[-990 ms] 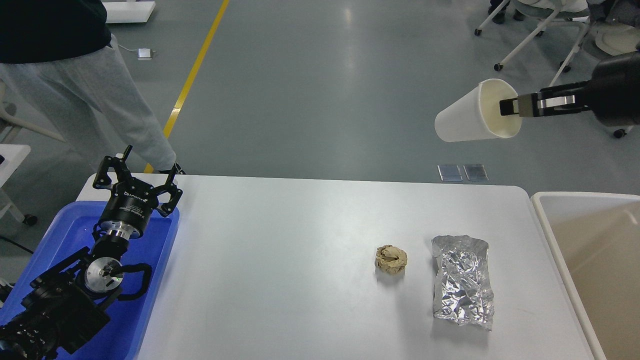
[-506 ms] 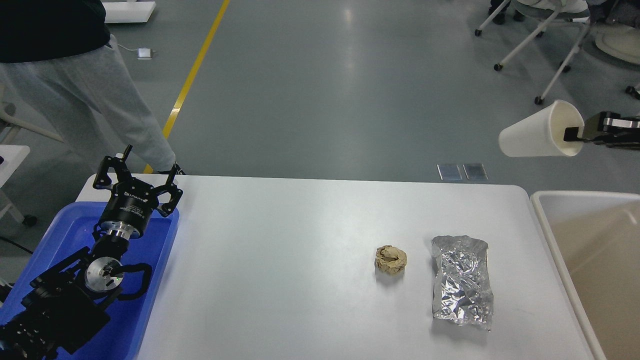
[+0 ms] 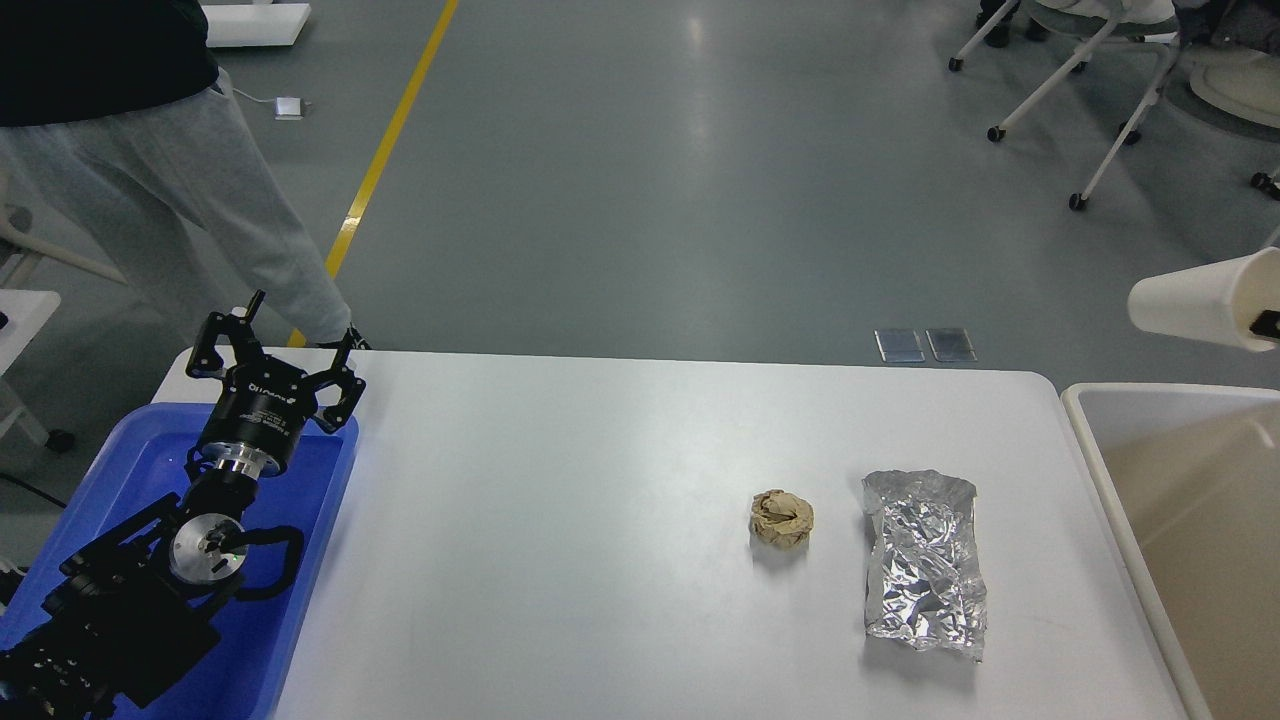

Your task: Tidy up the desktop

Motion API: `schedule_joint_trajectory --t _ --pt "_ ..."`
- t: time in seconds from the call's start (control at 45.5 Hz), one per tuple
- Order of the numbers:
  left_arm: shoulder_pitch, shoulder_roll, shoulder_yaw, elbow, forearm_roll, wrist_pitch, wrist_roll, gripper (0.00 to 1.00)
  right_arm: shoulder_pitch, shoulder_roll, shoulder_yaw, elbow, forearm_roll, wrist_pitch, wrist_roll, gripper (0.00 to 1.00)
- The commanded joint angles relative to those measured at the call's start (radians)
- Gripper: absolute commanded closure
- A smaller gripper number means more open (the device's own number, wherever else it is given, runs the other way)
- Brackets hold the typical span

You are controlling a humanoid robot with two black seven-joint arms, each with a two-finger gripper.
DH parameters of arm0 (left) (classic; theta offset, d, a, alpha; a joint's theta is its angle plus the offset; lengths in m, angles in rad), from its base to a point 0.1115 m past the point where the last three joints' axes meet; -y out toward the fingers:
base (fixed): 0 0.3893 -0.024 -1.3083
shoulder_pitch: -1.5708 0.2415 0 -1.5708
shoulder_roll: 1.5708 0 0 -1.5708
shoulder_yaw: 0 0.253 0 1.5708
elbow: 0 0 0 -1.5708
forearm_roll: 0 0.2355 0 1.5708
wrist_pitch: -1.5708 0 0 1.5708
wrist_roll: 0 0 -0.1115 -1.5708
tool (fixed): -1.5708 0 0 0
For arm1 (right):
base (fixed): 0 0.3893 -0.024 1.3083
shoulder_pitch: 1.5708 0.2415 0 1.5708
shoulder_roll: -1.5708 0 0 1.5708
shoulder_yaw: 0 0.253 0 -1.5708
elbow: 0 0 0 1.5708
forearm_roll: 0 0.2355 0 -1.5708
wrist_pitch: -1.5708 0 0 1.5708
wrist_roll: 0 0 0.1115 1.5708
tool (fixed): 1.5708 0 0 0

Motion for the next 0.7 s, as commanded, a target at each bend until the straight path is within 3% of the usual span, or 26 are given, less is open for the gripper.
schedule_joint_trajectory --t 0.0,0.22,0.572,0.682 --pt "0.000 0.000 0.000 0.000 0.000 0.000 0.000 0.00 -0.163 0.045 0.000 -0.152 0.196 -0.134 0.014 1.00" --pt "0.000 0.000 0.000 0.000 0.000 0.000 0.000 0.00 -0.229 0.200 0.000 -0.431 0.320 -0.200 0.014 1.00" --pt "0.000 0.000 0.000 0.000 0.000 0.000 0.000 0.00 -0.231 0.528 -0.003 -0.908 0.331 -0.210 0.012 1.00" --pt "0.000 0.000 0.000 0.000 0.000 0.000 0.000 0.00 -0.226 0.596 -0.003 -0.988 0.331 -0.246 0.008 1.00"
